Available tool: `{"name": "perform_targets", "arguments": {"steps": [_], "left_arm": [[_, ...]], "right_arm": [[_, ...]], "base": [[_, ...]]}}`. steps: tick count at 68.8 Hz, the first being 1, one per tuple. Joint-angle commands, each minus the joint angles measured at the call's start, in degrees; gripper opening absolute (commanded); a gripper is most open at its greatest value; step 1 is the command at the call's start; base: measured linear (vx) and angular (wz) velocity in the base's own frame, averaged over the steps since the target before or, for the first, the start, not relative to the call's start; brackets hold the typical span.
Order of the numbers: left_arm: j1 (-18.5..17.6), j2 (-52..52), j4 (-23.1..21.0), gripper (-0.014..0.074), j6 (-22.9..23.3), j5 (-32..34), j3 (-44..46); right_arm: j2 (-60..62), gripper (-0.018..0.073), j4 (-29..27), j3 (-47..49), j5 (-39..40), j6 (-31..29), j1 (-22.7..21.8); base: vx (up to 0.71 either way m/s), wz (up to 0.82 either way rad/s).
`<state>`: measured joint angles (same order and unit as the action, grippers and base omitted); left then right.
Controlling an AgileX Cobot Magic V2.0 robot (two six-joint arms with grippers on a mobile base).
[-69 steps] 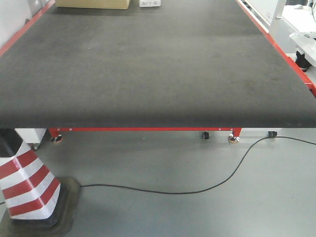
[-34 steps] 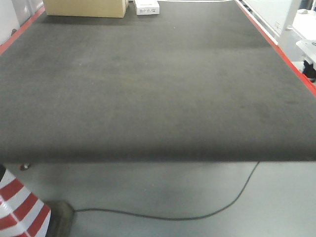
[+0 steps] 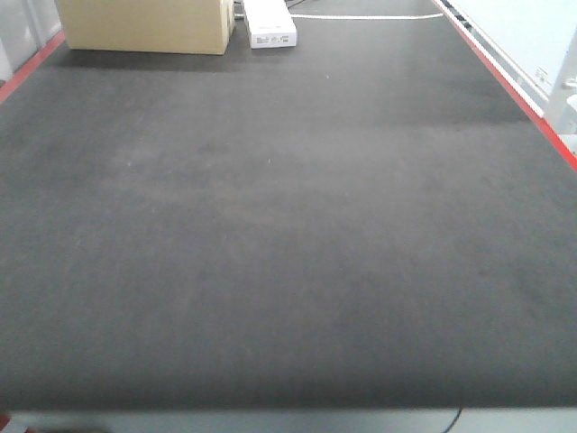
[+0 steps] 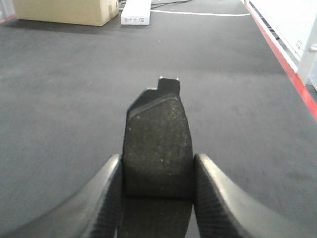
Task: Move and align brake pads A on conveyor
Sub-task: 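Drive up to the conveyor belt holding both brake pads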
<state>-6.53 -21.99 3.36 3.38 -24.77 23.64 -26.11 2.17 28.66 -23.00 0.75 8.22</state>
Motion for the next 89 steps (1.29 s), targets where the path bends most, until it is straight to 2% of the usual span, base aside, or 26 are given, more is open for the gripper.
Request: {"name": "perform_targets", "arguments": {"steps": [1,47,89], "left_arm": [[-0.24,-0.43,-0.06,-0.0006,0.47,5.57,1.60],[-0.24,-0.43,-0.06,-0.0006,0.47,5.57,1.60],[-0.24,-0.43,-0.06,-0.0006,0.47,5.57,1.60]], "right_arm": [[-0.11,-0.0007,0.38,1.72,5.55,-0.22,-0.12],[-0.11,-0.0007,0.38,1.72,5.51,-0.22,-0.12],[-0.11,-0.0007,0.38,1.72,5.57,-0.22,-0.12]], "base": [[0.35,0.00],[0.27,0.00],[0.05,0.01]]}}
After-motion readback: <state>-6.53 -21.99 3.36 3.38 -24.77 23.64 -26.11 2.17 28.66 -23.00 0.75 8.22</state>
